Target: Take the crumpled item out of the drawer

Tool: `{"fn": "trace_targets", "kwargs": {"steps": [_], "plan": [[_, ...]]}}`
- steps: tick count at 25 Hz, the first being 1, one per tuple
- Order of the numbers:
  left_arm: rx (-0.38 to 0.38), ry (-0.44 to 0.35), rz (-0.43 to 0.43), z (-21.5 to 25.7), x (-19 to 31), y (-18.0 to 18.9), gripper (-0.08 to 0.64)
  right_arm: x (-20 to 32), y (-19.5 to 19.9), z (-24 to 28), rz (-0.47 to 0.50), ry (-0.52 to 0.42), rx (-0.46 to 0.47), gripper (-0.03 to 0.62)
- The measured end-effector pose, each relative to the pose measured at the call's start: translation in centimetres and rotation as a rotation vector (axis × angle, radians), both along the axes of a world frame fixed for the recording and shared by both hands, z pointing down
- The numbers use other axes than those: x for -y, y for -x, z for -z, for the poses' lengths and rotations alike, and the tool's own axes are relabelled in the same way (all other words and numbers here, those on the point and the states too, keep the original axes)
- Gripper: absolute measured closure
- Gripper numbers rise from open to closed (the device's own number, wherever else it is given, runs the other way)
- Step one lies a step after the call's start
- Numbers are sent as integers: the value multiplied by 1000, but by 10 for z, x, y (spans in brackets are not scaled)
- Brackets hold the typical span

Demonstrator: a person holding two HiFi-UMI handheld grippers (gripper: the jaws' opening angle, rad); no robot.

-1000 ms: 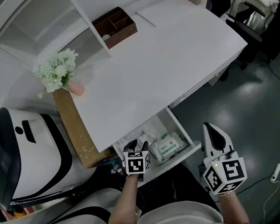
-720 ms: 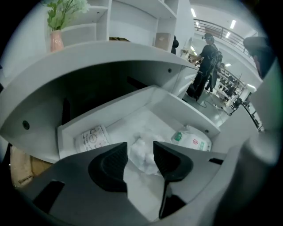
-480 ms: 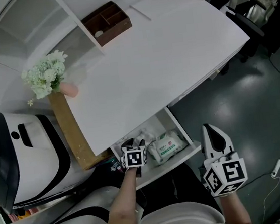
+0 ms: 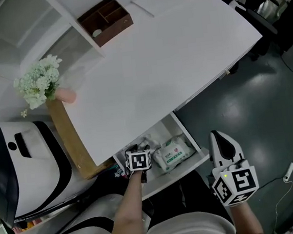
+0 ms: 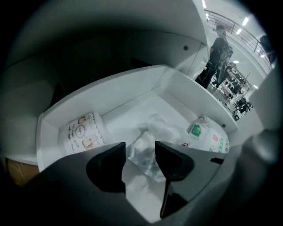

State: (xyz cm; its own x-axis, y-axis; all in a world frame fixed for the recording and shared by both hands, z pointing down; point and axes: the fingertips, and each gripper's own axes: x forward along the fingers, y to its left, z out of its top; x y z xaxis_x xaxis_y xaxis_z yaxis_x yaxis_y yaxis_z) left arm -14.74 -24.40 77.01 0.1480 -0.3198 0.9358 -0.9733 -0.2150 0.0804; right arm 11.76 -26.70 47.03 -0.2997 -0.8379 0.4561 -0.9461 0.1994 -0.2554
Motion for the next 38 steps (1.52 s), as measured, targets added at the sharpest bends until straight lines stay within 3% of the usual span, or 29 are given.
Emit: {"fn": "trace_targets", "kwargs": {"steps": [12, 20, 38], "plan": [[29, 29, -60, -7, 0, -9, 416, -1, -3, -4, -3, 12, 0, 591], [59, 2, -106, 1, -3, -16, 474, -5, 5, -2, 18, 8, 8, 591], [-18, -265, -122, 105, 6, -41, 483, -22, 21, 24, 52, -66, 21, 591]]}}
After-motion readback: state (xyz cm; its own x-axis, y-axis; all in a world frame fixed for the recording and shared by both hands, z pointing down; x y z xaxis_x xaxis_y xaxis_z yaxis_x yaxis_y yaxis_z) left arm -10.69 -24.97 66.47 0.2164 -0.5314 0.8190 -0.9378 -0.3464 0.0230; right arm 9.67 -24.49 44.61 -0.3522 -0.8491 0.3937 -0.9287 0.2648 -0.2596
